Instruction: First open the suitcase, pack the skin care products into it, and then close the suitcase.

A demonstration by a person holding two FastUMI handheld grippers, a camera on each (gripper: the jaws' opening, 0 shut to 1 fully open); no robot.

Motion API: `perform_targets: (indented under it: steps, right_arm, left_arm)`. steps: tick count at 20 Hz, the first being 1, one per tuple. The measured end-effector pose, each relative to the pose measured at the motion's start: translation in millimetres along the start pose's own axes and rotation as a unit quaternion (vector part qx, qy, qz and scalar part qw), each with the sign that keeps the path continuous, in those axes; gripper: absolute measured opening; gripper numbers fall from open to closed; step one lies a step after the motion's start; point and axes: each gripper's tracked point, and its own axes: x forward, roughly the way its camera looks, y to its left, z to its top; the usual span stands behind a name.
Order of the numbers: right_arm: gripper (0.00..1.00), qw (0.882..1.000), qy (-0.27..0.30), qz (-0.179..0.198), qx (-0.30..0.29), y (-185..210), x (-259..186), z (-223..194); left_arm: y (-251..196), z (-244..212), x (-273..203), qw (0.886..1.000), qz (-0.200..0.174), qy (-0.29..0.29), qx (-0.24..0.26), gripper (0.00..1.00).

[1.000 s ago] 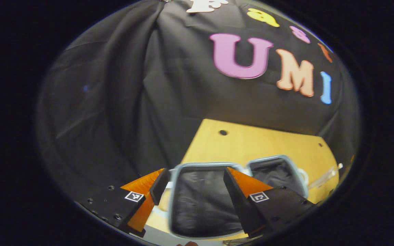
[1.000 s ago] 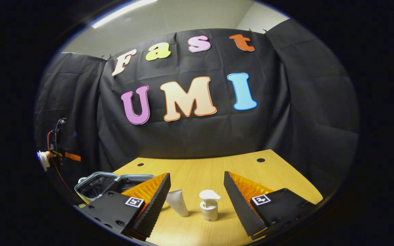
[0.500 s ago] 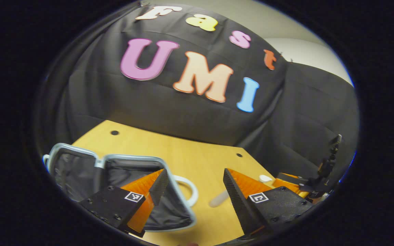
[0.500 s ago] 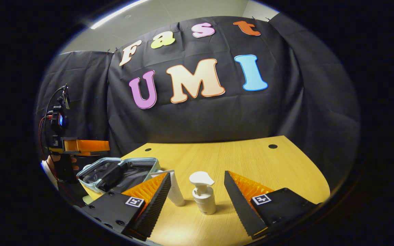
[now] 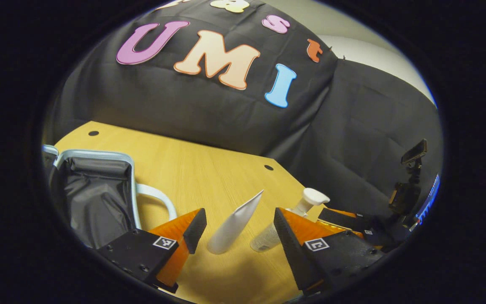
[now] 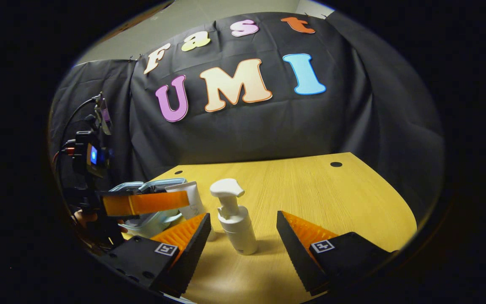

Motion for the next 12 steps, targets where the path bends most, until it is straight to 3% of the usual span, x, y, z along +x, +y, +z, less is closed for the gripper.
perform_targets:
  steps: [2,4,5,6,7,8,10,12]
  right_arm:
    - [0.98,1.000,0.002,0.000,-0.002,-1.2,2.4,-2.3]
    - [1.00,1.000,0.004,0.001,-0.004,-0.5,6.6,-4.2]
    - [0.98,1.000,0.006,0.002,-0.004,0.1,9.4,-6.4]
    - [0.98,1.000,0.006,0.004,-0.005,2.3,11.8,-7.2]
    - [0.98,1.000,0.007,0.006,-0.005,4.4,14.2,-7.4]
    - [0.98,1.000,0.009,0.008,-0.006,5.9,17.1,-9.1]
    - [0.98,1.000,0.017,0.010,-0.011,8.5,25.0,-15.6]
    - [0.98,0.999,0.026,0.012,-0.015,10.6,32.2,-22.0]
  left_arm:
    - [0.8,-8.1,10.6,1.000,0.000,0.005,-0.003,0.92]
    - [3.1,-15.4,16.5,1.000,0.003,0.003,0.005,0.82]
    - [4.1,-17.0,19.5,1.000,0.006,0.006,0.011,0.84]
    - [5.6,-20.1,22.5,1.000,0.008,0.010,0.017,0.69]
    - [6.3,-23.0,23.4,1.000,0.008,0.014,0.021,0.64]
    - [9.1,-22.1,25.5,1.000,0.012,0.012,0.024,0.43]
    - [12.6,-17.9,27.7,0.999,0.018,0.007,0.035,0.41]
    - [13.0,-14.6,30.1,0.999,0.017,0.005,0.036,0.28]
